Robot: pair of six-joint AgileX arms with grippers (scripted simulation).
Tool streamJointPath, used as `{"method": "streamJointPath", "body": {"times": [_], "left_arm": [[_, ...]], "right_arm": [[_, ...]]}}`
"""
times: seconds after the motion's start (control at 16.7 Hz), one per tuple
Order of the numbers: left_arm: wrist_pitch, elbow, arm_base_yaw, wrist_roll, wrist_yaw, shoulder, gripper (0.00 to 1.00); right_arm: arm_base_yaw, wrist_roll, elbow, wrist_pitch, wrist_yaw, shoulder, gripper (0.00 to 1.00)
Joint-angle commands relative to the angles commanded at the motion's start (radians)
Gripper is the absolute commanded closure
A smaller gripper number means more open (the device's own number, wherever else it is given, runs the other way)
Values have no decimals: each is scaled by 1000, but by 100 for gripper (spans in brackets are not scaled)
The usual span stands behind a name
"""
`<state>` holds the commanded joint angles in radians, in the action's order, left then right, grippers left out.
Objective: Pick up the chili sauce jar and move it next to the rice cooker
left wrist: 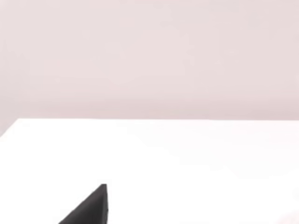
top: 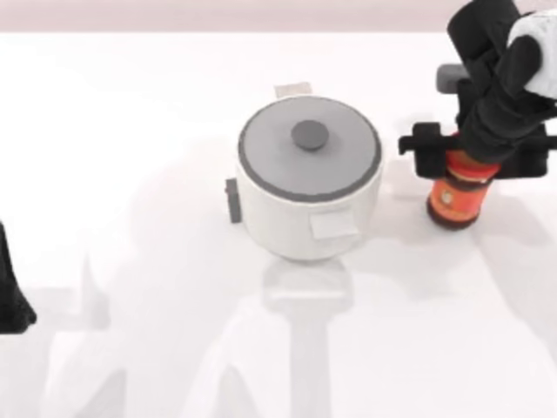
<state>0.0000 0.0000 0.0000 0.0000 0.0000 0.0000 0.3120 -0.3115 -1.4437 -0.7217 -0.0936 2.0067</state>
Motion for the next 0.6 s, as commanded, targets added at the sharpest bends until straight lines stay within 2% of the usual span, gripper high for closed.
{"method": "streamJointPath", "body": {"times": [0.24, 0.6], "left_arm": [[0, 0, 0, 0, 0, 0, 0], [0, 0, 0, 0, 0, 0, 0]], "right_arm": [[0, 0, 0, 0, 0, 0, 2], [0, 0, 0, 0, 0, 0, 0]]}}
